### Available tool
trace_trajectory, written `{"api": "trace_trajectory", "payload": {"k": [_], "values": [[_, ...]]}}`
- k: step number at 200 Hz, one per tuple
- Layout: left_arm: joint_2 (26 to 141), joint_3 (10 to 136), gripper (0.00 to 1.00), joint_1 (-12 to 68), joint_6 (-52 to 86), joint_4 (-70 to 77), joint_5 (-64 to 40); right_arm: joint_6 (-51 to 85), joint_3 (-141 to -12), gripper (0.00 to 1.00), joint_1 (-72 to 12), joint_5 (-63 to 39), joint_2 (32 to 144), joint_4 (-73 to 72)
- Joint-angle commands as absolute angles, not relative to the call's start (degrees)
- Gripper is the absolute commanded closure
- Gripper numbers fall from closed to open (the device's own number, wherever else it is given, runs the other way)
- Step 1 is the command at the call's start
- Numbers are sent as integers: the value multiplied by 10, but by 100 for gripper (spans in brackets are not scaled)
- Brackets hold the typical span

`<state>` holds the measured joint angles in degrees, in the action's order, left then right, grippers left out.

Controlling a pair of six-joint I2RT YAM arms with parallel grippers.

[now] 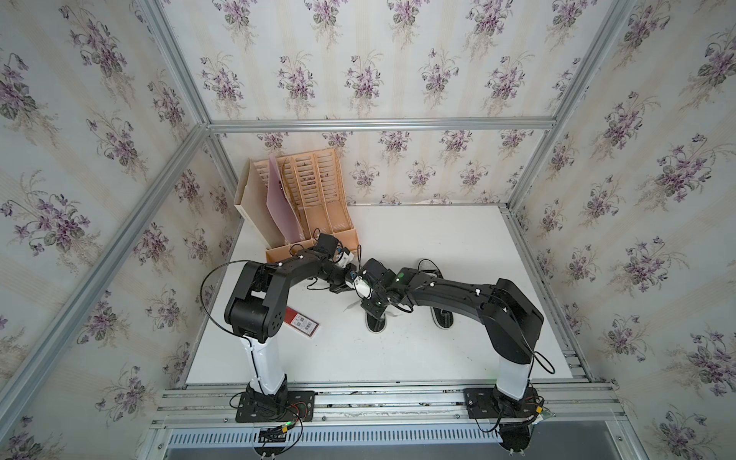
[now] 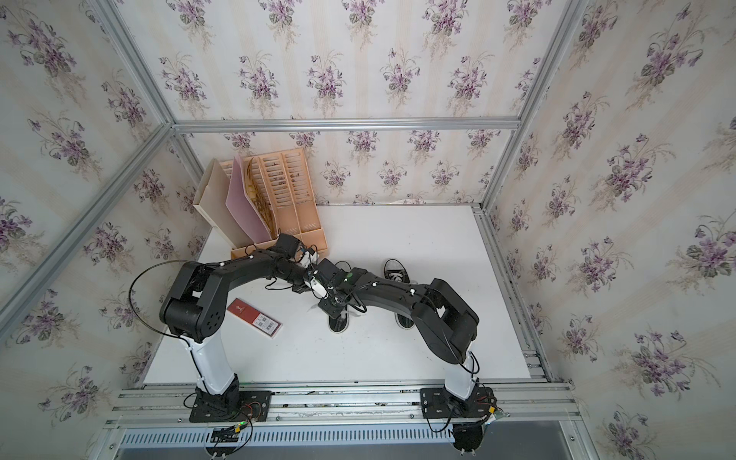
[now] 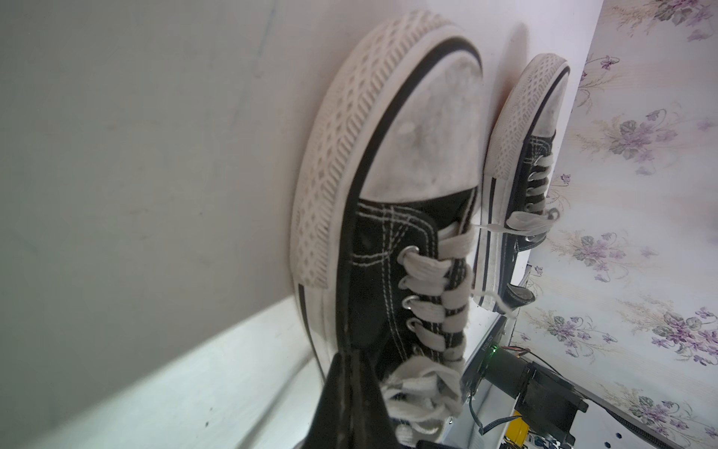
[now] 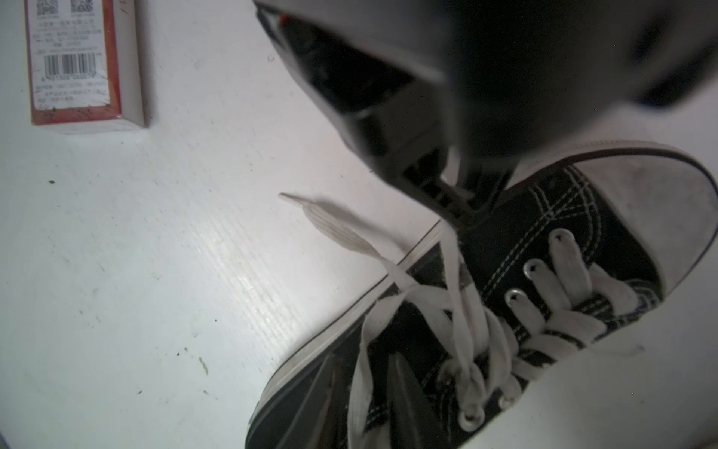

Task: Tie the shoes
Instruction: Wrap the shoelace around the shoelace.

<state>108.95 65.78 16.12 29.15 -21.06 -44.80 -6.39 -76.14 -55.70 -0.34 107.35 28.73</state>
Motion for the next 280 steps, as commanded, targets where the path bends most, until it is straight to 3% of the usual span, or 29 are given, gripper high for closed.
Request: {"api": "trace_trajectory", "payload": {"k": [1, 42, 183, 280], "values": [[1091, 666, 100, 161, 287, -187, -479, -64, -755, 69, -557, -14, 1055, 338], [1093, 670, 100, 162, 284, -191, -481, -54, -764, 65, -554, -24, 1036, 332], [1109, 671, 100, 161, 287, -183, -482, -90, -776, 66, -555, -4, 1112, 357], [1095, 673, 100, 162, 280, -188, -474, -74, -796, 100, -541, -42, 1063, 342]]}}
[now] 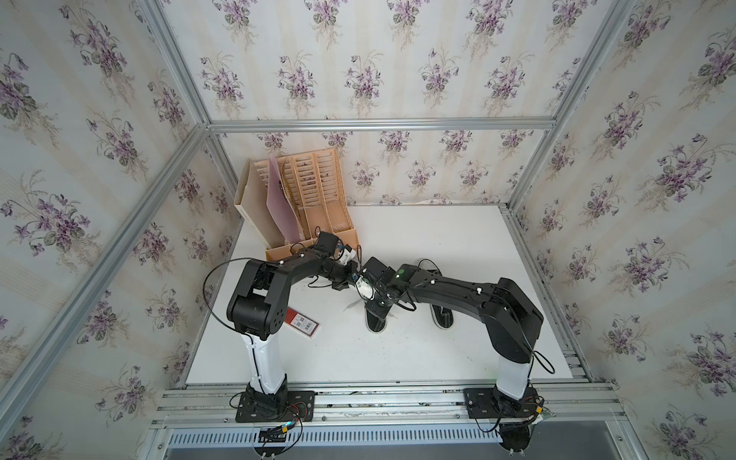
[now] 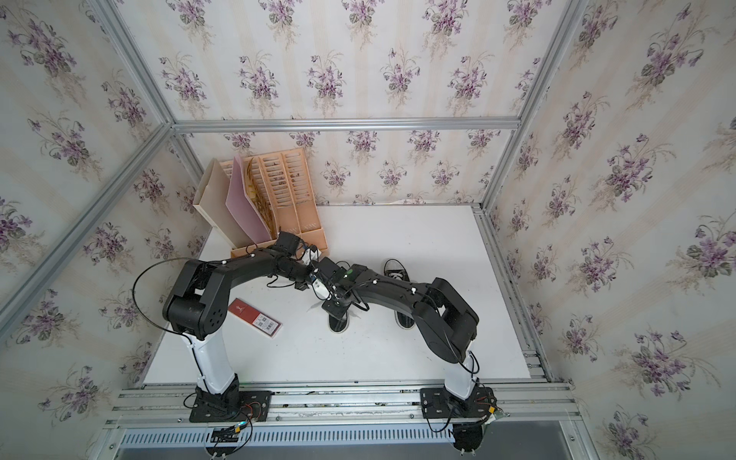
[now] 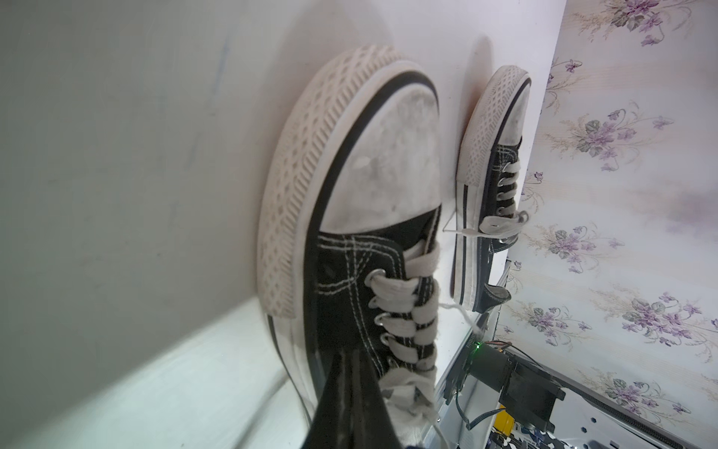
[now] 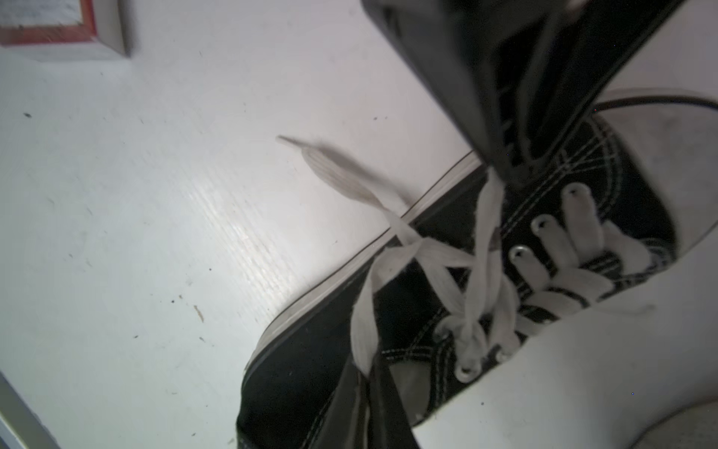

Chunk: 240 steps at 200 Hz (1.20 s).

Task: Tie the shoes
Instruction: Wrap the shoelace around the shoelace, then cross the shoelace with the shoelace.

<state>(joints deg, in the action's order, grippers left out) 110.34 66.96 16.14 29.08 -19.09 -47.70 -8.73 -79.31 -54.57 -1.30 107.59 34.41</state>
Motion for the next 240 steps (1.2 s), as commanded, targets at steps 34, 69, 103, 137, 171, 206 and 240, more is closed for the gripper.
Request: {"api": "trace_trajectory", "payload": {"k": [34, 69, 103, 137, 171, 206, 240], "values": [[1065, 667, 100, 162, 270, -188, -470, -43, -766, 100, -509, -88, 1026, 322], [1023, 657, 100, 163, 248, -198, -469, 9, -700, 100, -458, -173, 965, 280], [983, 637, 100, 170, 225, -208, -479, 61, -650, 100, -427, -225, 934, 253], [942, 617, 99, 185, 207, -213, -477, 112, -619, 100, -404, -265, 931, 236], [917, 613, 98, 211, 189, -218, -468, 153, -612, 100, -387, -282, 945, 229], [914, 621, 96, 256, 166, -234, -444, 186, -610, 100, -372, -306, 959, 215], [919, 621, 96, 294, 161, -238, -404, 191, -619, 100, -369, -307, 975, 226]]}}
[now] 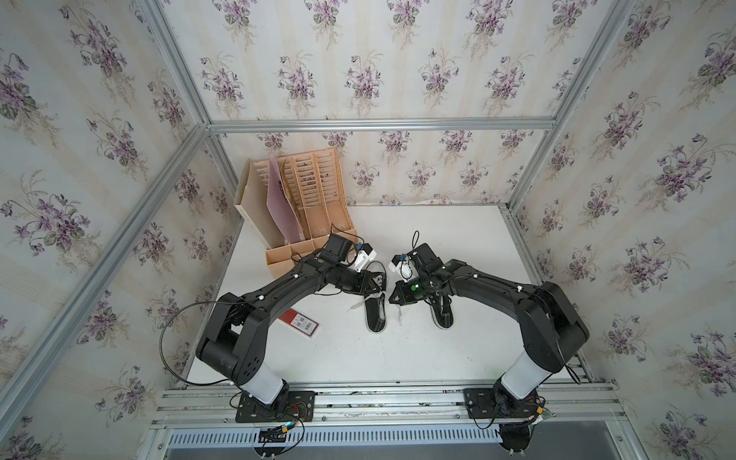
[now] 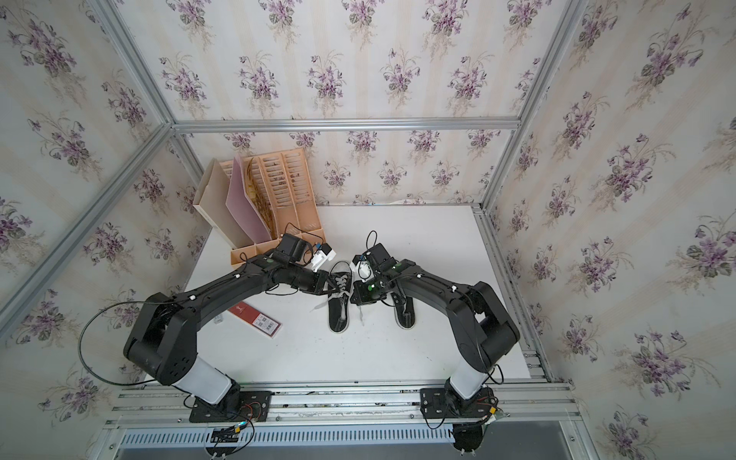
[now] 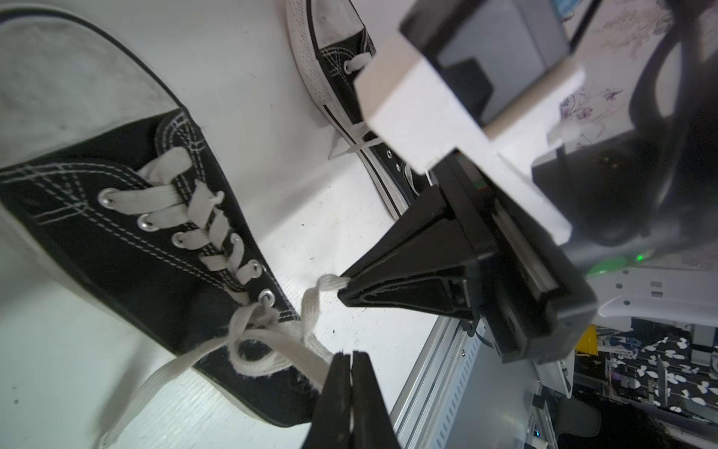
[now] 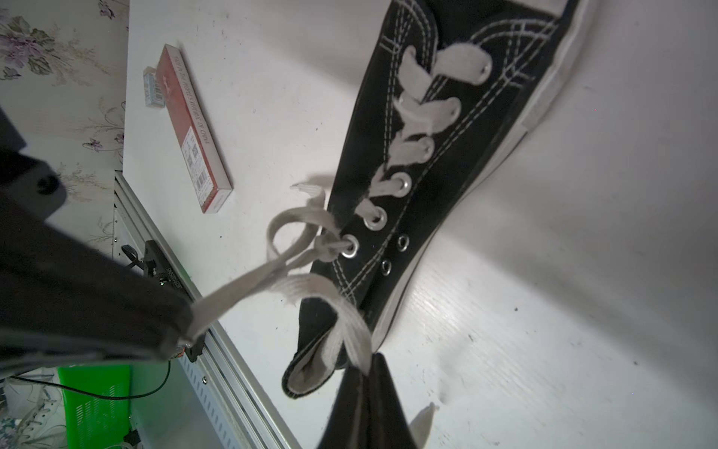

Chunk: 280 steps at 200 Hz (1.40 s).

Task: Tie the shoes
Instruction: Cross the shoelace with the shoelace.

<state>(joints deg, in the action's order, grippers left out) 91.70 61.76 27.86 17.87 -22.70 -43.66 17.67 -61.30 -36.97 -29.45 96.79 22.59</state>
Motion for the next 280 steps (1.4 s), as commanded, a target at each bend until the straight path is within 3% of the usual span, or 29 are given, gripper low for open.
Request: {"api": "trace_trajectory", "payload": {"k": [1, 111, 213, 250, 280], "values": [[919, 621, 96, 295, 160, -238, -403, 192, -619, 100, -369, -307, 975, 226], [978, 586, 91, 346, 152, -209, -373, 192, -622, 100, -359, -315, 970, 182], [878, 571, 48, 349, 130, -259, -345, 158, -617, 100, -359, -265, 984, 164], [820, 550, 40, 333, 163, -270, -296, 150, -597, 100, -359, -258, 970, 141], [848, 548, 46, 268, 211, -237, -383, 145, -591, 100, -359, -270, 967, 132]]}}
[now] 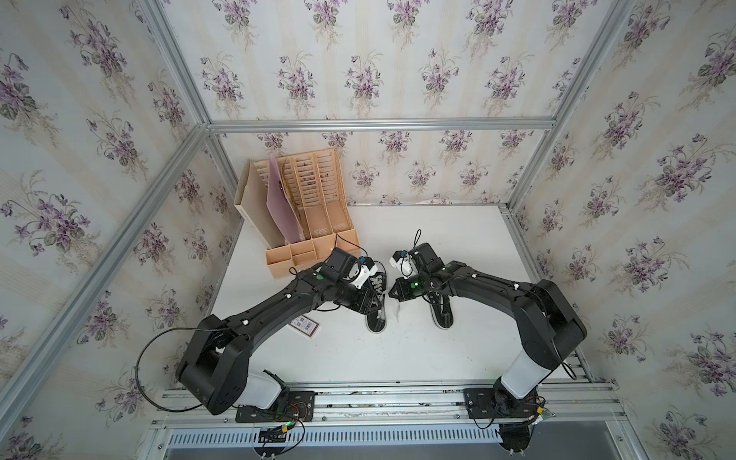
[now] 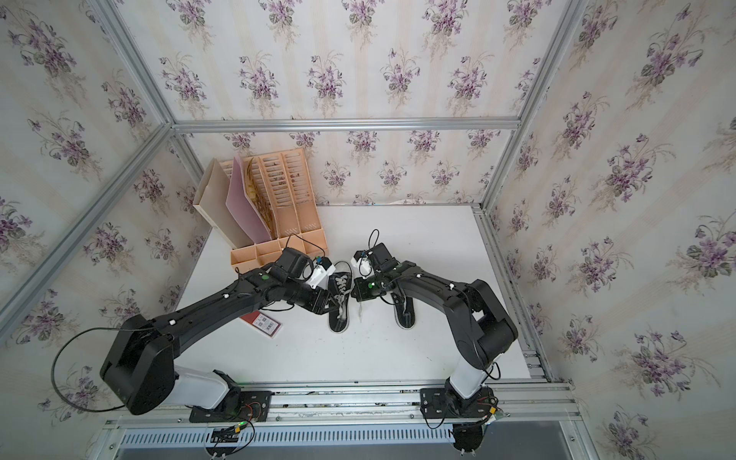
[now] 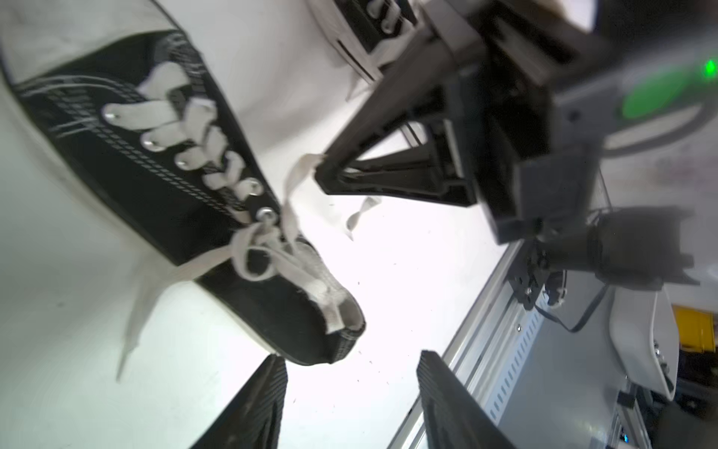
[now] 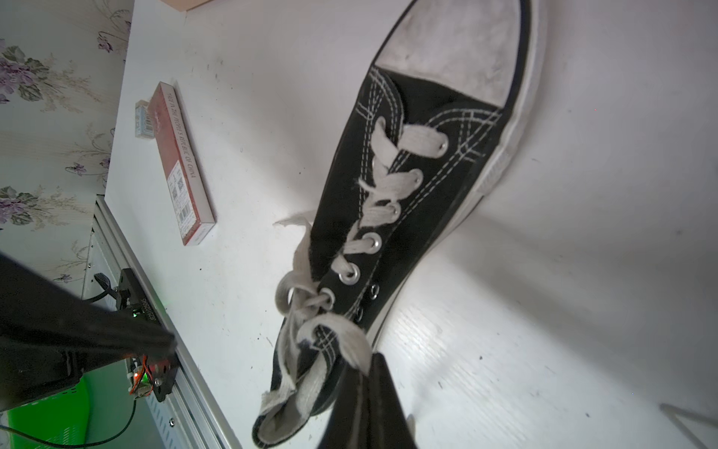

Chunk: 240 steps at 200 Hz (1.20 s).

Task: Tie the shoes
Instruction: Cross the shoelace with the shoelace.

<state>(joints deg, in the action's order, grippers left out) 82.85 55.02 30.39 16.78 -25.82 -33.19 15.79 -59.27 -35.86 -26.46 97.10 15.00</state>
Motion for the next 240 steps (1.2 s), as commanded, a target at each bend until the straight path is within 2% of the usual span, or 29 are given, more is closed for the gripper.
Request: {"api": "trace_trajectory", "payload": {"k": [1, 19, 33, 72, 146, 240], "values": [[850, 549, 47, 267, 211, -235, -387, 146, -590, 100, -359, -270, 967, 132], [894, 565, 55, 249, 223, -223, -442, 142, -590, 100, -359, -272, 968, 135], [924, 580, 58, 248, 223, -218, -463, 141, -589, 100, -359, -270, 966, 137], [969, 594, 65, 247, 227, -216, -449, 142, -583, 100, -359, -267, 962, 135], [992, 583, 65, 248, 239, -207, -438, 142, -590, 100, -360, -271, 970, 135], [997, 586, 82, 247, 238, -184, -452, 139, -603, 100, -359, -273, 977, 134]]}}
